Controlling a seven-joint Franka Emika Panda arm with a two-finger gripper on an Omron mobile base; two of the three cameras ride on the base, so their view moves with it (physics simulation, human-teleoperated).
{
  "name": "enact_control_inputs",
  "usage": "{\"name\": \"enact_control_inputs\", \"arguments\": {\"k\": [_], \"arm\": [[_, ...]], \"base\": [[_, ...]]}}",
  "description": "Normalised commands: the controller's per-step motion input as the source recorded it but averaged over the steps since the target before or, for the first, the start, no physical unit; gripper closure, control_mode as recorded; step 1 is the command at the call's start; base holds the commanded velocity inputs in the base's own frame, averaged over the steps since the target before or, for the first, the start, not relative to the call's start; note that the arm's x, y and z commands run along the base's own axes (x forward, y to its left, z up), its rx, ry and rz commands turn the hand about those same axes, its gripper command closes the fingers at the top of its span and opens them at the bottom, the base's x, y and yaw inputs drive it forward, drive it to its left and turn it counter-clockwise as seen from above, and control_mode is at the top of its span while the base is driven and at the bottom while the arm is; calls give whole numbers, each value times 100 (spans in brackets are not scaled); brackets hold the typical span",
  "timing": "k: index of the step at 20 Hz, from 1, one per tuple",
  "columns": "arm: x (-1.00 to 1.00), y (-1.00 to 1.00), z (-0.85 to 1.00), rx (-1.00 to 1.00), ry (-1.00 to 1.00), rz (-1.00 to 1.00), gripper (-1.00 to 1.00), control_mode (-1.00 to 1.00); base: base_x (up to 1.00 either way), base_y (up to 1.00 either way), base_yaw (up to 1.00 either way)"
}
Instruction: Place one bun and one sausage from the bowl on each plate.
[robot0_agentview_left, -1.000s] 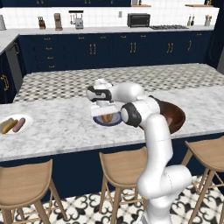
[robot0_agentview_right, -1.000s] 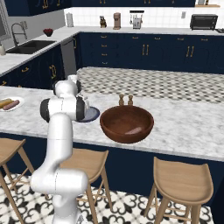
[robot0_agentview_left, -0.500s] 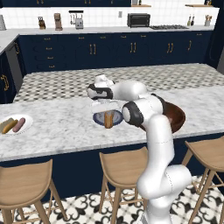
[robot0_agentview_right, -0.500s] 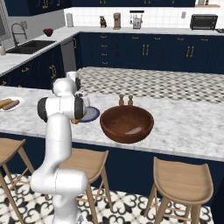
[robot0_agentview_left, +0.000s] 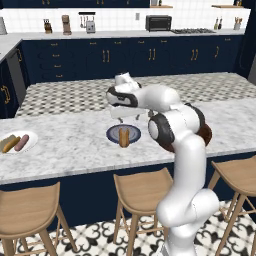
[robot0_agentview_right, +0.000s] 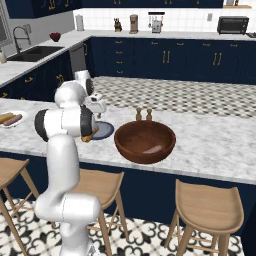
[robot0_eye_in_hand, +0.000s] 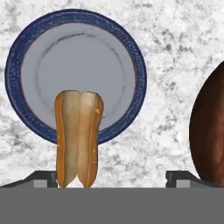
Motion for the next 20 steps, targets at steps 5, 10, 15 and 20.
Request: {"name": "enact_control_inputs", "arguments": {"k": [5, 10, 15, 20], "arm": [[-53, -89, 16, 7, -16, -1, -100, -100], [-41, -99, 0, 8, -7, -8, -100, -100], [-14, -100, 0, 6, -1, -15, -100, -100], [0, -97, -3, 5, 9, -16, -100, -100]], "base": [[0, 0, 0], [0, 0, 0], [0, 0, 0], [0, 0, 0]]}}
